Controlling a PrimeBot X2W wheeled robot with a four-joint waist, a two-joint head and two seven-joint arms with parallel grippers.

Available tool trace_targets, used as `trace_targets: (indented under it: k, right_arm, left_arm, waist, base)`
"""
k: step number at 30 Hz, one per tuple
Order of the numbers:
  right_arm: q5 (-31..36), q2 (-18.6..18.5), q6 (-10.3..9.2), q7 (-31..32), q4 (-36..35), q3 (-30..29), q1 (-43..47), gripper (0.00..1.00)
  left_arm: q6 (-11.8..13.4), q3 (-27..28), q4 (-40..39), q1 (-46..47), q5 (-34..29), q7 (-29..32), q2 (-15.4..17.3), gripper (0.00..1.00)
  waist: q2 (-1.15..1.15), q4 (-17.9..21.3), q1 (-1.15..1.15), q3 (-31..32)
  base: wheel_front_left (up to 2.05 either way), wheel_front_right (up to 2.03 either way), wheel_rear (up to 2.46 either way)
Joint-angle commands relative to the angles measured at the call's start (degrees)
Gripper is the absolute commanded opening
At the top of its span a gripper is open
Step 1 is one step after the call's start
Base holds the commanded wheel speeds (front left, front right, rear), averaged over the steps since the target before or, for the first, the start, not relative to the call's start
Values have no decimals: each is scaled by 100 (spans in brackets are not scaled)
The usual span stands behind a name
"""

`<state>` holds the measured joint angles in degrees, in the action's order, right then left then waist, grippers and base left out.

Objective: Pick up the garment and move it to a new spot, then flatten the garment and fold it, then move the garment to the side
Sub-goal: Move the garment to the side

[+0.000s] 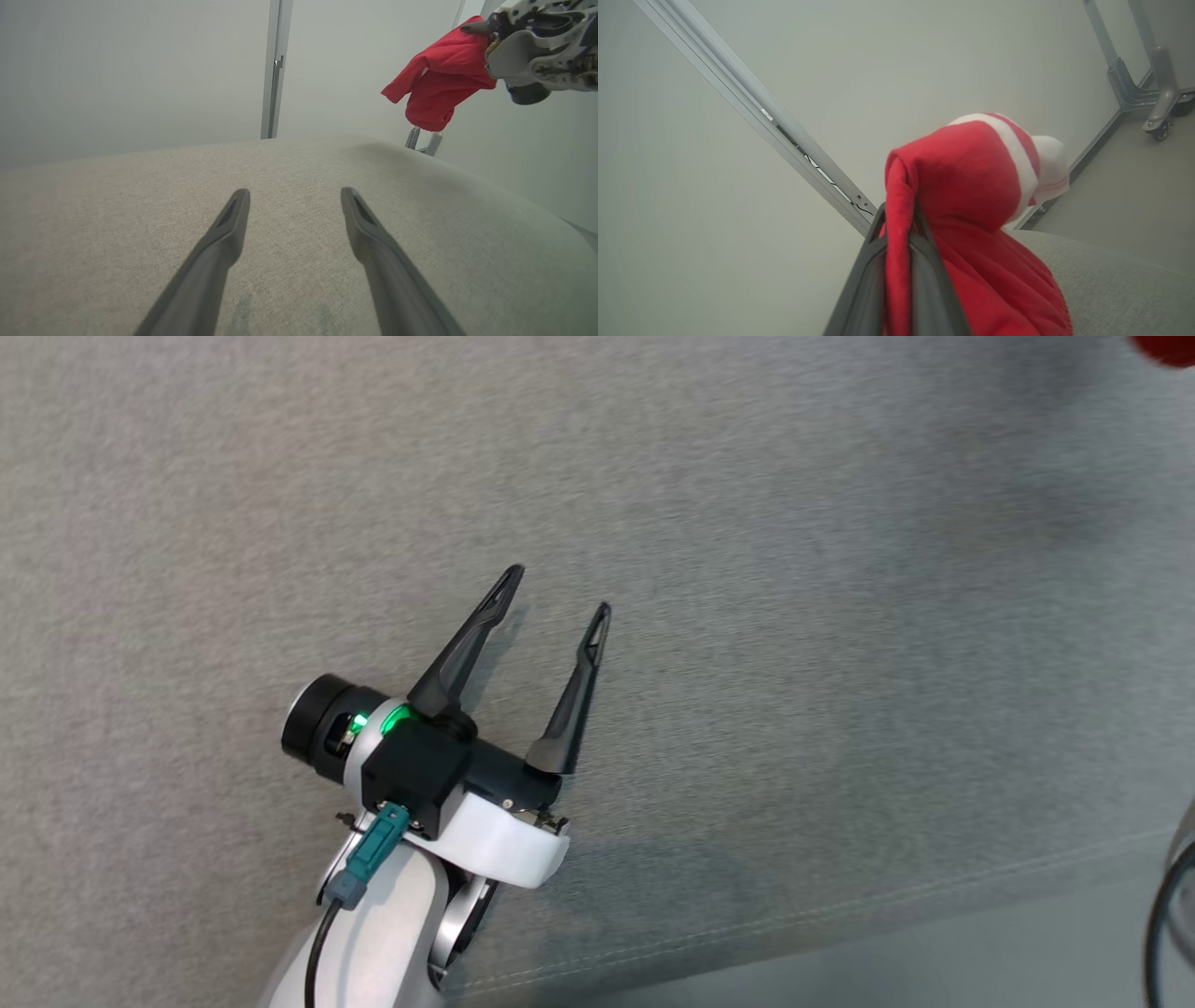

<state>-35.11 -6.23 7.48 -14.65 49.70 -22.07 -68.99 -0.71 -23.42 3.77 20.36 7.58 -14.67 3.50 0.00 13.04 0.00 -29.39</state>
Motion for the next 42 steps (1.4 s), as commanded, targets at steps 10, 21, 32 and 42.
trace_targets:
  k: [10,21,32,42]
  right_arm:
    - [338,-535,1,-35,66,-421,-1151,0]
    - [818,-935,1,-35,337,-1077,-582,0]
    - [1084,-713,1,-35,808,-1597,-113,0]
    - [1842,-773,1,-35,1950,-2395,-235,0]
  left_arm:
    - [58,-221,-870,341,-184,205,-13,100]
    - [106,-297,-1229,299,-264,421,134,100]
    - [133,-204,-1298,421,-249,516,272,100]
    - [160,-235,-1181,512,-156,489,243,100]
  waist:
    - [0,-1181,0,-755]
    - [0,-1112,0,-1222]
    - [0,-491,0,-1197]
    - [0,-279,0,-1053]
  base:
    - [0,0,0]
    - [0,0,0]
    - [0,0,0]
    - [0,0,0]
